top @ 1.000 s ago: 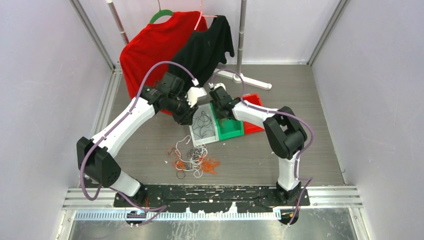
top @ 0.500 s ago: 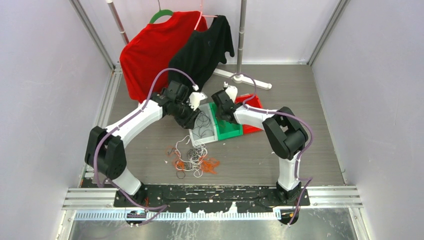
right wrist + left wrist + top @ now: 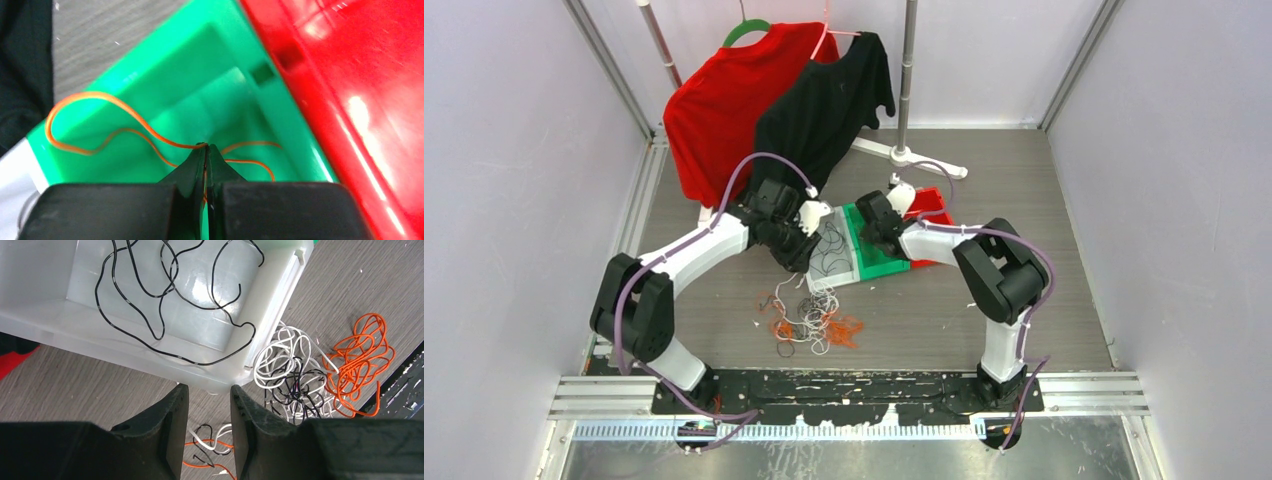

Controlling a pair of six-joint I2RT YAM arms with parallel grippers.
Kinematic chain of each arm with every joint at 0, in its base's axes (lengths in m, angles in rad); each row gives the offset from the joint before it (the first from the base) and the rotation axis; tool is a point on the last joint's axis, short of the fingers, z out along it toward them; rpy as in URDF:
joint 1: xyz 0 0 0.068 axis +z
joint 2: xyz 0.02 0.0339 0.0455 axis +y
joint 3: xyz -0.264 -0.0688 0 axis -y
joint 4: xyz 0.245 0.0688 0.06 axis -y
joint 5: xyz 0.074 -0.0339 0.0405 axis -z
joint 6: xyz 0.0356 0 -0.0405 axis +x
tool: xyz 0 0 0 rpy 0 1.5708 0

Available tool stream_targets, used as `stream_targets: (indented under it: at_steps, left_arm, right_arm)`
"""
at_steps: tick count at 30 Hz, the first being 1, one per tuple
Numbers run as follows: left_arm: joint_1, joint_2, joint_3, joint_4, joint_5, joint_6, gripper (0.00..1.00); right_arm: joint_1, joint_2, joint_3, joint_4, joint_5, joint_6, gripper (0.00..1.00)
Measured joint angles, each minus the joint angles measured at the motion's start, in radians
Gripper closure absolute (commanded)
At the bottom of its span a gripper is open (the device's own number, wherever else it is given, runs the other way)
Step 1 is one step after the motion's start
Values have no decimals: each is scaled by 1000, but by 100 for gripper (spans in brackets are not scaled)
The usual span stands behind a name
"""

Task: Untangle the cables
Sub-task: Adjust the cable in the bin, then untie the cable.

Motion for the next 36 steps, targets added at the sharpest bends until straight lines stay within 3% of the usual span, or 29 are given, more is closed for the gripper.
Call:
stream_targets:
  at_steps: [7,12,17,23,28,33,36]
  left_arm:
    - [2,11,-2,70,-48,5,66]
    - [19,79,64,98,-85,17,66]
    - [40,128,113,128,-132,26,67]
    - [79,154,159,140,-142,27,66]
    - [93,147,192,102,-105,57,49]
    - [109,96,269,-47,-16,99,30]
    - [133,39,323,-156,71,131,26]
  right_arm:
    - [1,-174,-139,-1,-21,9,52]
    - [7,-288,-179,-3,-57,10,39]
    - [8,-340,-179,-35,-90,2,36]
    - [0,-375,-102,-145,-132,-42,39]
    - [-24,-376,-38,-166,-172,-65,42]
    - [-35,-377,-36,-191,-196,-111,42]
    - [-10,-388,-36,-206,-206,-174,41]
